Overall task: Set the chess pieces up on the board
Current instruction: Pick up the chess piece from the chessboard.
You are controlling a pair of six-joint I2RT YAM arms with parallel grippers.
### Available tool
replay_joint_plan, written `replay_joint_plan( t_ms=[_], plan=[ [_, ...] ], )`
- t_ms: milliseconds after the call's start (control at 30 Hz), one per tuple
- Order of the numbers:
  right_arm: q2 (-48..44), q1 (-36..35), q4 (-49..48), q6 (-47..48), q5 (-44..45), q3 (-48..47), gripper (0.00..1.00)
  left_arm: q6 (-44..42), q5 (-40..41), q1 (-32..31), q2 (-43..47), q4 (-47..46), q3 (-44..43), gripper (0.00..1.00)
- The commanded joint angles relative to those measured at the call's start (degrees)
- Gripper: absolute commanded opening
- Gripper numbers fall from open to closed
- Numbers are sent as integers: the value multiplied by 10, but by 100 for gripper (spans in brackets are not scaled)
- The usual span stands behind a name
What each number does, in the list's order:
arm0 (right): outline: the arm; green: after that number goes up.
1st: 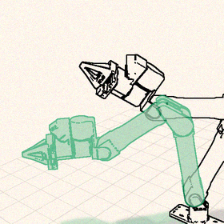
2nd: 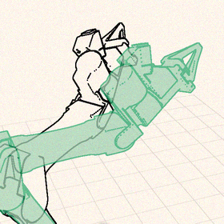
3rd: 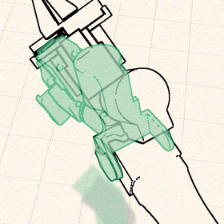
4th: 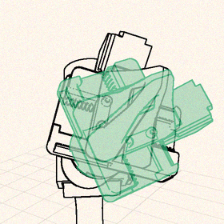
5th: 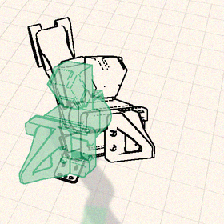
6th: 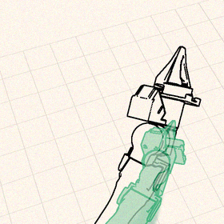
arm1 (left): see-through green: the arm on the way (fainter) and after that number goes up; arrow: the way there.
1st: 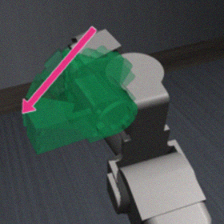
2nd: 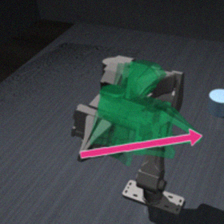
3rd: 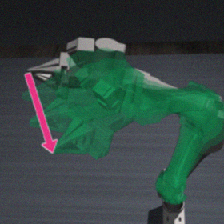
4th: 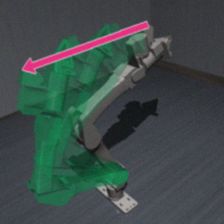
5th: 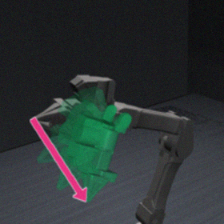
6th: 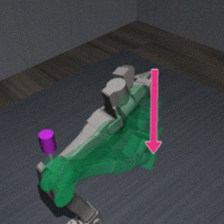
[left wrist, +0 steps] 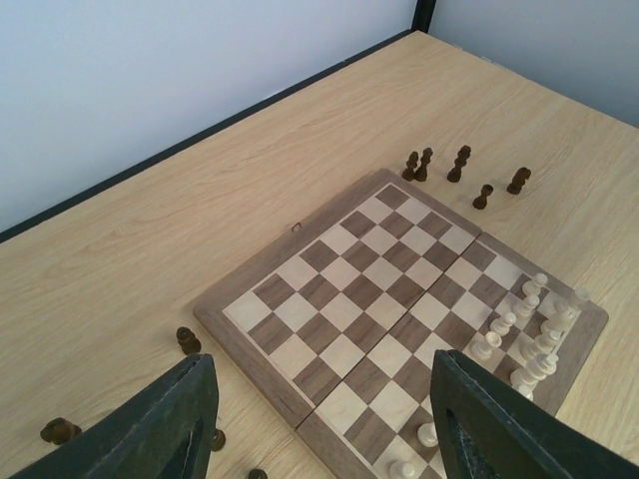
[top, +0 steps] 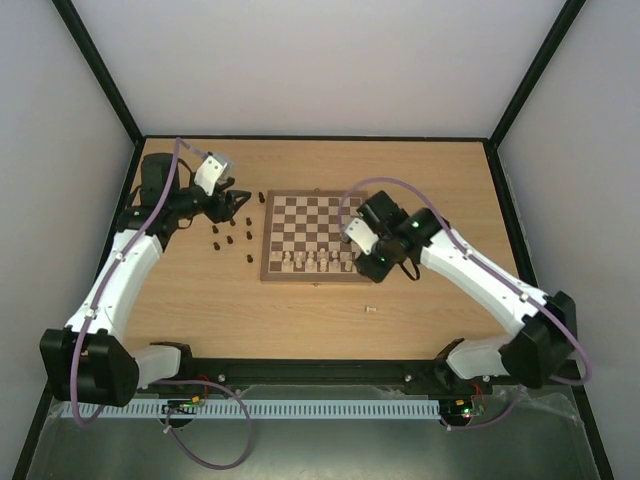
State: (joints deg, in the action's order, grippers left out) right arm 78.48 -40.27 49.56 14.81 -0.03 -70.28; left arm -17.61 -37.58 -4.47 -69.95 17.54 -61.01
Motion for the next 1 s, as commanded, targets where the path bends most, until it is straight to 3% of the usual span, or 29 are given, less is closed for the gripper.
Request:
replay_joint_plan(
  t_ms=[0,133,300,600,767,967],
  plan=[
    [-75,14,-32,25,-57,104,47,-18,-25,3,13,23,-22,62],
    [-138,37,-62,65,-67,189,50,-30,-35,3,14,42,-31,63],
    [-133,60,-48,118,-87,198,51,-34,-42,1,3,63,-48,64],
    [-160,186,-81,224,-180,270,53,-54,-18,1,7,97,-56,66],
    [-158,219,-92,225,-191,262,58,-61,19,1,8,117,-69,67],
    [-100,255,-75,207,-199,180,65,-67,67,6,2,124,-71,72]
  ],
)
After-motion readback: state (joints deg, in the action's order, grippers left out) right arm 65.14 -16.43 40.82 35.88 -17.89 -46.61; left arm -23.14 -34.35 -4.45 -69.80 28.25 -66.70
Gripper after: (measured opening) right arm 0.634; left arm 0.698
